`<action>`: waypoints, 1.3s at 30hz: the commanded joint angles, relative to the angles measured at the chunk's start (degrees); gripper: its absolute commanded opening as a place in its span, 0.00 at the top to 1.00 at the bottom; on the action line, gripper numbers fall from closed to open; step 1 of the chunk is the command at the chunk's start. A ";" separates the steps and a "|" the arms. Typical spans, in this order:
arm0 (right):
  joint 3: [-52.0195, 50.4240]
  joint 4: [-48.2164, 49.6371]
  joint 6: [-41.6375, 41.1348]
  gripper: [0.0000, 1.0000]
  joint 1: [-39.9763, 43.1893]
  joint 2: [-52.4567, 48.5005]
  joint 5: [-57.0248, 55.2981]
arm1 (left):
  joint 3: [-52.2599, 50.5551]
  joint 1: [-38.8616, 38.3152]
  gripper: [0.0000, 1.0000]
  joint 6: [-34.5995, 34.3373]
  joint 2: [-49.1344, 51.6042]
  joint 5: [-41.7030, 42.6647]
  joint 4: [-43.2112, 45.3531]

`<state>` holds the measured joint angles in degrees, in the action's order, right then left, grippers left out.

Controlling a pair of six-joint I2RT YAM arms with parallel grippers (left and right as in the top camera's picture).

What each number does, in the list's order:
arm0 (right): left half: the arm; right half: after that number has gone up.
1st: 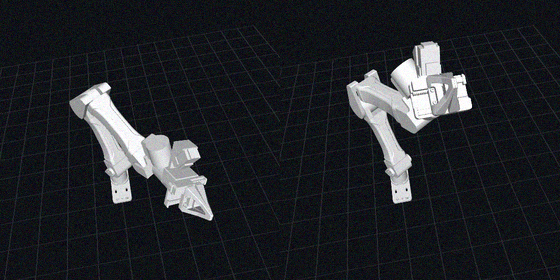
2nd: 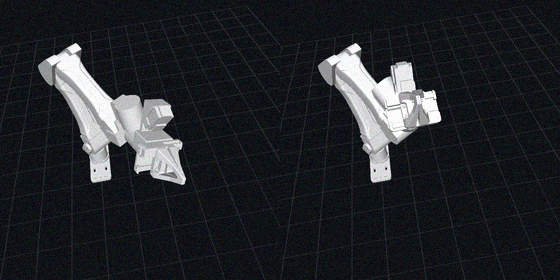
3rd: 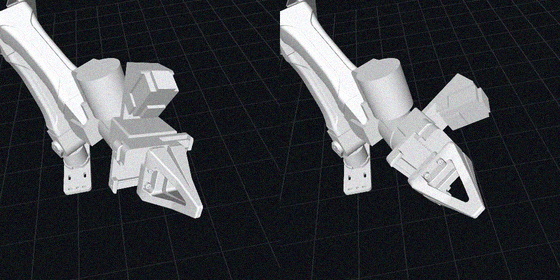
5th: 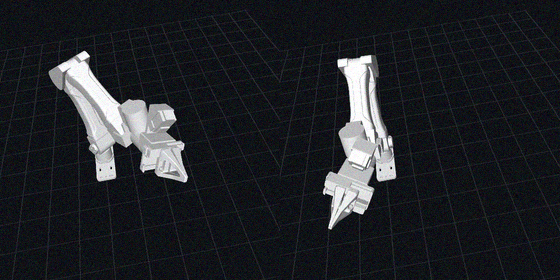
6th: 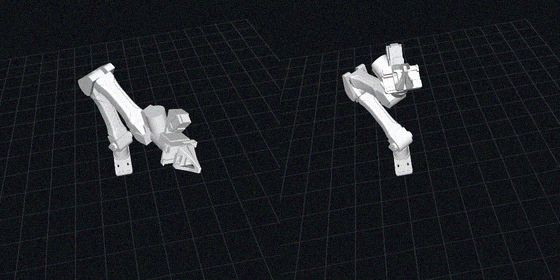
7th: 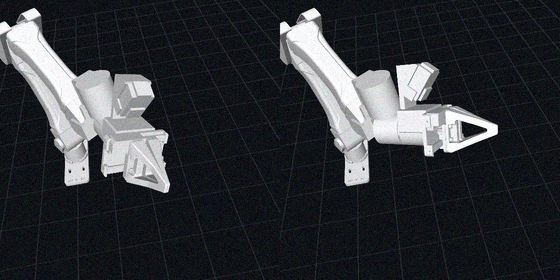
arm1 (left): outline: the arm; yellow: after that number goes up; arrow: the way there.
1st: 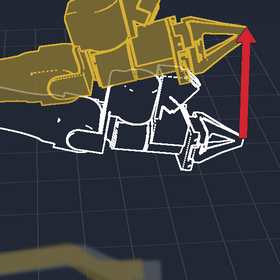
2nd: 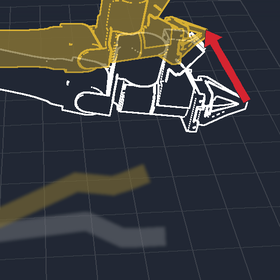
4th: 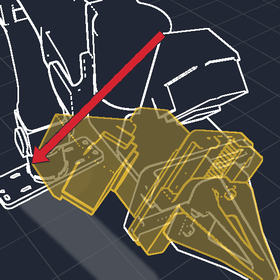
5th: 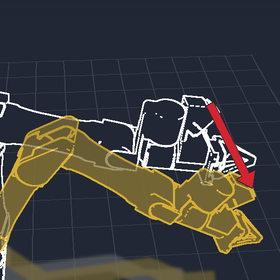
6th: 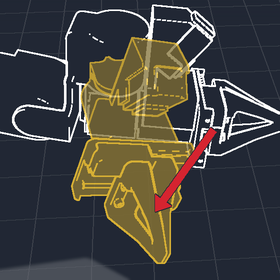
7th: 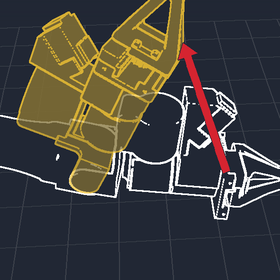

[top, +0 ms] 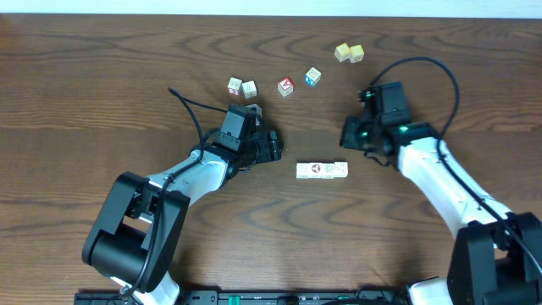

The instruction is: Lift 4 blocks

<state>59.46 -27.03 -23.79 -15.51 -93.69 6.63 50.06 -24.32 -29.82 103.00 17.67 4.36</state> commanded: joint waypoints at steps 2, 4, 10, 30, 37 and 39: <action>-0.44 0.81 -1.22 0.99 -2.78 -3.87 -4.26 | -0.02 0.13 0.23 0.37 -1.20 -1.49 -0.39; -0.44 1.07 -1.27 0.99 -3.08 -4.96 -4.72 | -0.02 0.13 0.23 0.37 -1.20 -1.49 -0.39; -0.44 0.87 -1.25 0.99 -3.19 -6.01 -4.63 | -0.02 0.13 0.23 0.37 -1.20 -1.49 -0.37; -0.46 -2.12 -1.90 0.99 -4.85 -7.69 -4.66 | -0.02 0.13 0.23 0.37 -1.20 -1.49 -0.61; -0.76 -2.25 -2.19 0.99 -4.85 -7.69 -4.66 | -0.02 0.13 0.23 0.37 -1.20 -1.49 -0.61; -0.83 -2.36 -2.34 0.99 -4.85 -7.69 -4.66 | -0.02 0.13 0.22 0.37 -1.20 -1.49 -0.61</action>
<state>59.24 -29.15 -25.23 -20.12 -100.88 2.74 50.06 -24.32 -29.82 102.96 17.56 4.27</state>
